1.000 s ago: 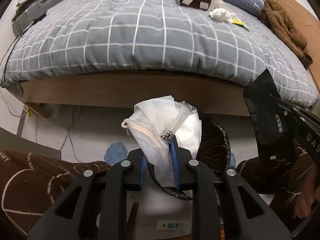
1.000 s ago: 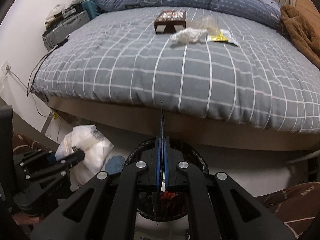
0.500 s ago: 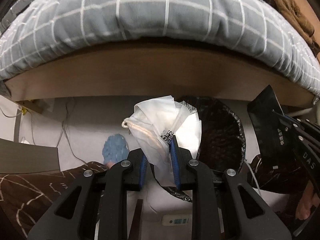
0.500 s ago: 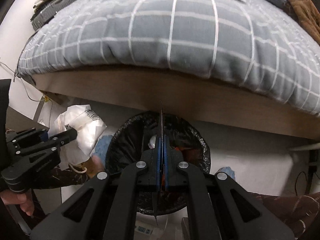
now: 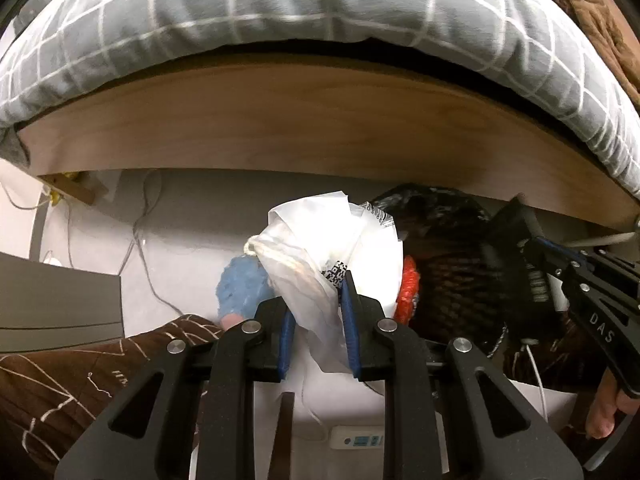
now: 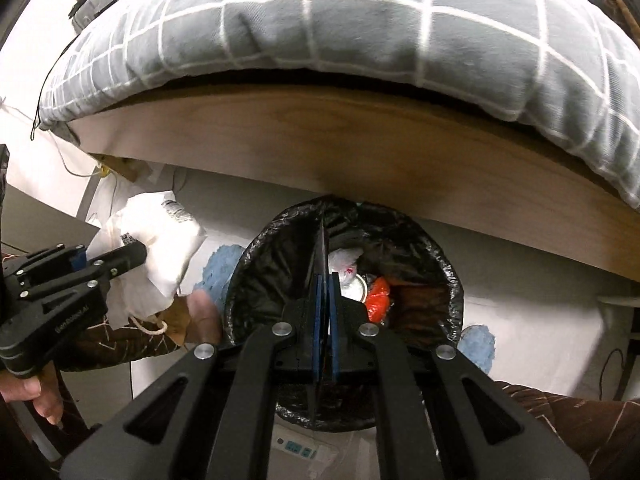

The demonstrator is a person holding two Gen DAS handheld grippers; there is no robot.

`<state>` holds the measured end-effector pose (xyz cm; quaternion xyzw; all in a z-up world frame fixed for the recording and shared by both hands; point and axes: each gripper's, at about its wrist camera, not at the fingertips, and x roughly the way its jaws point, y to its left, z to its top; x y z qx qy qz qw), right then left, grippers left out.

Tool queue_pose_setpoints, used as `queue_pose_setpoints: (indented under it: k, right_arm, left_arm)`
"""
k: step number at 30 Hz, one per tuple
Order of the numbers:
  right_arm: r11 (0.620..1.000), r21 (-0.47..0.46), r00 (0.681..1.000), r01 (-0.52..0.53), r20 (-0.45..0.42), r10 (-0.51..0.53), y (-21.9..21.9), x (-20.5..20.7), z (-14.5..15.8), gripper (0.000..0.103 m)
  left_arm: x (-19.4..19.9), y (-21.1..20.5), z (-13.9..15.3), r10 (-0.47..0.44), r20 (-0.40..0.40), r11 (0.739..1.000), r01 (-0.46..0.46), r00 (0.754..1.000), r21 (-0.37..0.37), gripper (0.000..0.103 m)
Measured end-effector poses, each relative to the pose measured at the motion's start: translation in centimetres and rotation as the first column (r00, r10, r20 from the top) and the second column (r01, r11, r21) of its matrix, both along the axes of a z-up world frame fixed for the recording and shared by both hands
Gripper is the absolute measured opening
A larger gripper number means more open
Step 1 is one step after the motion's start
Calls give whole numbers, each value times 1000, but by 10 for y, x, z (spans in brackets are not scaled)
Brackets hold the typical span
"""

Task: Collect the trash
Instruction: 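Open the right tool over the bin while the left tool drops the tissue bag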

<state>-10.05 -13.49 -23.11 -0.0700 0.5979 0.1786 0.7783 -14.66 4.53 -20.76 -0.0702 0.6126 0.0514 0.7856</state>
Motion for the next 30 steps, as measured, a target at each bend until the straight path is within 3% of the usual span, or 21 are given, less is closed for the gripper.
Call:
queue_pose_setpoints:
  k: [1, 4, 6, 10, 14, 22, 30]
  right_arm:
    - [1000, -3, 1000, 0, -1, 0, 1, -1, -1, 7]
    - [1000, -12, 1000, 9, 7, -9, 1, -1, -2, 28]
    - [1000, -24, 1000, 15, 16, -15, -1, -1, -1, 34]
    - [998, -37, 998, 55, 46, -53, -15, 2, 2, 60]
    - [994, -51, 993, 94, 82, -89, -31, 6, 9, 78]
    - [984, -70, 980, 161, 132, -151, -65, 7, 13, 94]
    - [967, -104, 963, 233, 167, -214, -97, 5, 21, 95]
  left_arm:
    - [-1, 1, 0, 5, -1, 1000, -5, 1000, 0, 20]
    - [-3, 4, -1, 8, -4, 1000, -8, 1000, 3, 20]
    - [-3, 2, -1, 5, -4, 1000, -5, 1000, 0, 20]
    - [3, -9, 1, -26, -3, 1000, 26, 1000, -4, 20]
    - [8, -23, -3, -62, -4, 998, 62, 998, -10, 20]
    - [18, -60, -4, -130, 0, 991, 129, 992, -35, 20]
    - [31, -94, -5, -191, 3, 981, 191, 982, -42, 20]
